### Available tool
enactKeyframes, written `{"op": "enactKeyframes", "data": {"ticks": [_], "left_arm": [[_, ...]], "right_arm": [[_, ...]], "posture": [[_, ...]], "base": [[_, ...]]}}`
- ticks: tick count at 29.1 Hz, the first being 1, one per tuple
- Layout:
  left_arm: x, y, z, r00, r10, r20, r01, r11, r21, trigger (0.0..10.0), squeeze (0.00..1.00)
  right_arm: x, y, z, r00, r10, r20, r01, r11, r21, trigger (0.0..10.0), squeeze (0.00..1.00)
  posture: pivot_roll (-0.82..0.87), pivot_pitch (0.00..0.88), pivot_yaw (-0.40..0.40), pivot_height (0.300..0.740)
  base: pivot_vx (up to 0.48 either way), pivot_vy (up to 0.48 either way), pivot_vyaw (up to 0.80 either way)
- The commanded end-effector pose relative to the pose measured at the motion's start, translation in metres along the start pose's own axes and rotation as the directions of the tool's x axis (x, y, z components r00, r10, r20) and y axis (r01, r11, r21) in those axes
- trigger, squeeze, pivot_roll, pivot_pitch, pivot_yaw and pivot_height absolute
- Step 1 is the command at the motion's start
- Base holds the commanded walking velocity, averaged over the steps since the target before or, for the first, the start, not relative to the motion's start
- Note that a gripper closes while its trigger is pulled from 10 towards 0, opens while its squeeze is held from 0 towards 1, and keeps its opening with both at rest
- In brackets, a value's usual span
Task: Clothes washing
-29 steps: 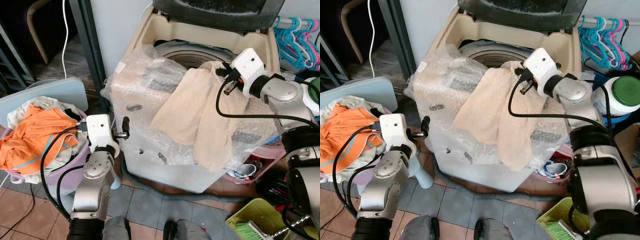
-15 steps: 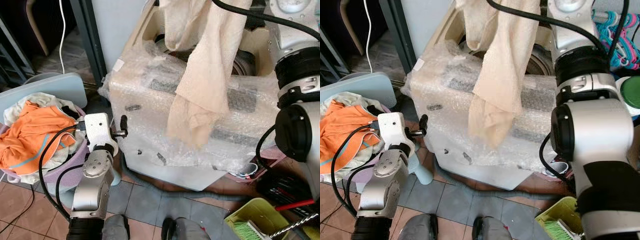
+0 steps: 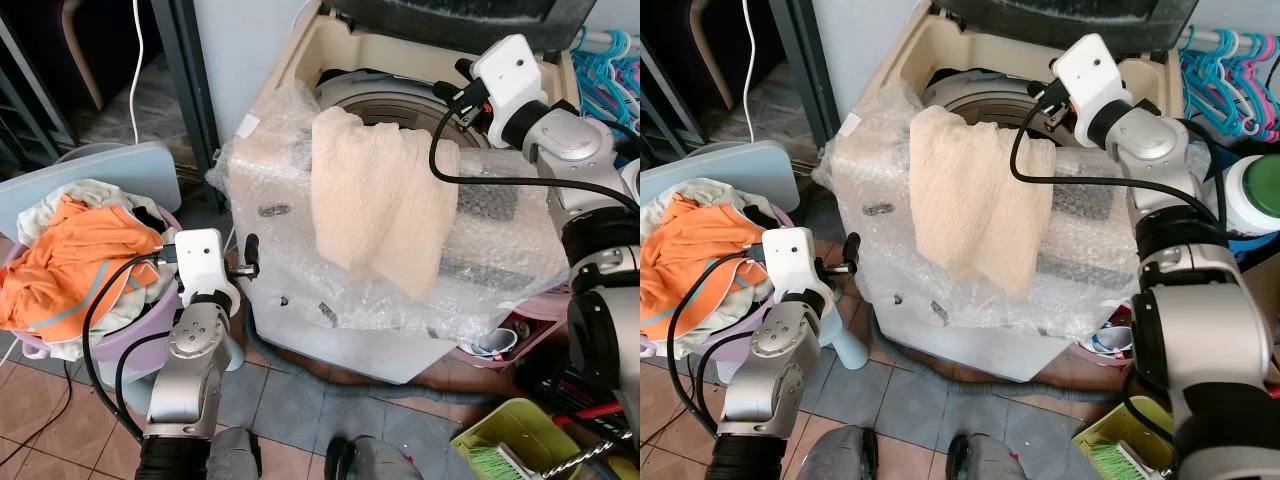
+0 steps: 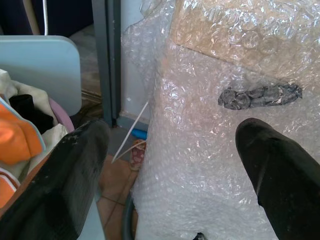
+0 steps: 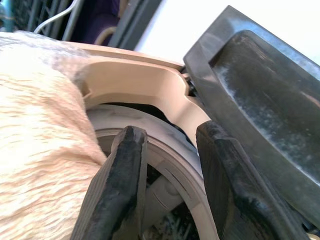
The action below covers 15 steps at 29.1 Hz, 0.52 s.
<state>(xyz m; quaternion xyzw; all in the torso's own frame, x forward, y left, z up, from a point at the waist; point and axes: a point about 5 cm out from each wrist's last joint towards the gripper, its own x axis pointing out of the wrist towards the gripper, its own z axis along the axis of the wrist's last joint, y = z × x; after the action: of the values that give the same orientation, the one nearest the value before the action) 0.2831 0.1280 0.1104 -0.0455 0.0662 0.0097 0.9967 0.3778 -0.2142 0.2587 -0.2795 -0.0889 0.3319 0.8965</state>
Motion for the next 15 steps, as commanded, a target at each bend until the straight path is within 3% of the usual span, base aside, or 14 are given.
{"op": "enactKeyframes", "data": {"ticks": [1,4,7,9,10,12,13,14,15], "left_arm": [[0.000,-0.002,-0.004,1.000,-0.007,-0.013,0.007,1.000,-0.008,10.0,0.00],[-0.001,-0.005,-0.006,1.000,-0.023,-0.020,0.023,1.000,-0.004,10.0,0.00],[-0.001,-0.007,-0.006,0.999,-0.029,-0.019,0.029,1.000,-0.007,10.0,0.00],[0.000,-0.008,-0.005,0.999,-0.029,-0.019,0.029,0.999,-0.016,10.0,0.00],[0.000,-0.008,-0.005,0.999,-0.027,-0.021,0.026,0.999,-0.024,10.0,0.00],[0.000,-0.007,-0.004,1.000,-0.023,-0.020,0.023,0.999,-0.023,10.0,0.00],[-0.001,-0.005,-0.004,1.000,-0.015,-0.018,0.015,1.000,-0.020,10.0,0.00],[-0.001,-0.004,-0.005,1.000,-0.011,-0.018,0.011,1.000,-0.020,10.0,0.00],[-0.002,-0.003,-0.005,1.000,-0.007,-0.019,0.006,1.000,-0.020,10.0,0.00]], "right_arm": [[-0.008,0.006,-0.002,0.994,0.107,-0.009,-0.107,0.994,0.022,10.0,1.00],[-0.017,0.012,-0.007,0.988,0.155,0.006,-0.155,0.979,0.131,10.0,1.00],[-0.018,0.027,-0.018,0.973,0.226,-0.039,-0.221,0.971,0.093,10.0,1.00],[-0.014,0.033,-0.024,0.973,0.224,-0.055,-0.220,0.973,0.076,10.0,0.29],[-0.011,0.039,-0.029,0.974,0.210,-0.080,-0.205,0.976,0.066,10.0,0.00],[-0.009,0.044,-0.033,0.976,0.192,-0.104,-0.187,0.981,0.054,10.0,0.00],[-0.005,0.052,-0.036,0.975,0.197,-0.107,-0.188,0.978,0.090,5.0,0.00],[-0.004,0.055,-0.037,0.973,0.202,-0.114,-0.191,0.976,0.102,4.1,0.00],[-0.002,0.058,-0.039,0.971,0.203,-0.130,-0.191,0.977,0.096,2.6,0.00]], "posture": [[0.05,0.085,-0.057,0.740],[0.05,0.084,-0.055,0.740],[0.05,0.080,-0.056,0.740],[0.06,0.081,-0.059,0.740],[0.06,0.081,-0.061,0.740],[0.07,0.084,-0.064,0.740],[0.07,0.090,-0.066,0.740],[0.07,0.090,-0.066,0.740],[0.08,0.089,-0.068,0.740]], "base": [[0.000,0.000,0.00],[0.000,0.000,0.00],[0.000,0.000,0.00],[0.000,0.000,0.00],[0.000,0.000,0.00],[0.000,0.000,0.00],[0.000,0.000,0.00],[0.000,0.000,0.00],[0.000,0.000,0.00]]}}
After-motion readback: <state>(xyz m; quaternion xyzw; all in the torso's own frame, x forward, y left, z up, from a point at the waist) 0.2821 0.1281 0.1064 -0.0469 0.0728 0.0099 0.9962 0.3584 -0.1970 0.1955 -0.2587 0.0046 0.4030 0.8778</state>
